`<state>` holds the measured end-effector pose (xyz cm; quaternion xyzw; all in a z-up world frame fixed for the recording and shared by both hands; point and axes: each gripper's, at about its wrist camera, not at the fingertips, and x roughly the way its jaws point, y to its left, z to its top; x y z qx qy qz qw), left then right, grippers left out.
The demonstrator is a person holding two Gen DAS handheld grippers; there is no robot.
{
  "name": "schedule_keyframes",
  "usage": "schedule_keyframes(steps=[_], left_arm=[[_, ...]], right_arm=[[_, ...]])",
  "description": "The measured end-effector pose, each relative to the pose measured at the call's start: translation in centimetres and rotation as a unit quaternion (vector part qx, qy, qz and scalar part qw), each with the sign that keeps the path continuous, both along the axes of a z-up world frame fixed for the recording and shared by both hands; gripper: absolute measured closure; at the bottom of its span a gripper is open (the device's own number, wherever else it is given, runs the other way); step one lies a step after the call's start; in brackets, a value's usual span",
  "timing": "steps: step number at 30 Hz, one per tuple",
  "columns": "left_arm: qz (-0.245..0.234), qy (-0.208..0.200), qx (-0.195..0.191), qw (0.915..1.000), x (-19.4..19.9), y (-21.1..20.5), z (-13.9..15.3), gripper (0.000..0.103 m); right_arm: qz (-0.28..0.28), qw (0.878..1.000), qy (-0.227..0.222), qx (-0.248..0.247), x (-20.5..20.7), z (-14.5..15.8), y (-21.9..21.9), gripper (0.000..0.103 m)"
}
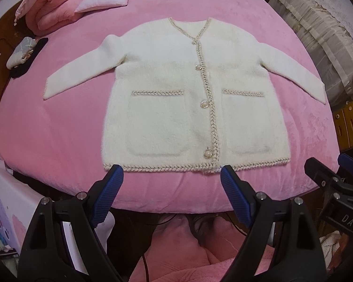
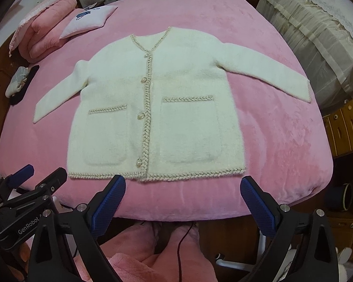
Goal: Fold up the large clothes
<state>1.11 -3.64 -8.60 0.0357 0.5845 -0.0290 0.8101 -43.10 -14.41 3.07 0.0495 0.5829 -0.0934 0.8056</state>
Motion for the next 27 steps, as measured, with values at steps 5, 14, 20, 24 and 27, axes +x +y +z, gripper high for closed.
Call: schedule_keyframes(steps=[5, 14, 20, 24, 27], left_arm=[[0.002, -0.016, 0.000, 0.9999, 0.4, -1.6, -0.1, 0.020], [0.050, -0.003, -0.033, 0.9982, -1.5, -1.9, -0.1, 0.020], [0.112, 0.005, -0.048, 0.9925, -3.1, 1.1, -1.0, 0.020], [0.155, -0.015, -0.051, 0.9865, -4.4, 4.9, 0.0, 0.020], [0.187, -0.021, -0.056, 0.9806, -4.2, 8.2, 1.1, 0.020]], right_arm=[[0.002, 1.000, 0.001, 0.004, -0.4, 0.2, -1.5, 0.003], [0.044, 0.999, -0.006, 0.001, 0.6, 0.7, -3.3, 0.003], [0.084, 0.996, -0.021, 0.013, 3.2, 0.6, -2.8, 0.003], [0.096, 0.994, -0.058, 0.002, 6.2, 1.8, -1.6, 0.003], [0.135, 0.985, -0.103, -0.028, 8.3, 3.1, 0.9, 0.003]])
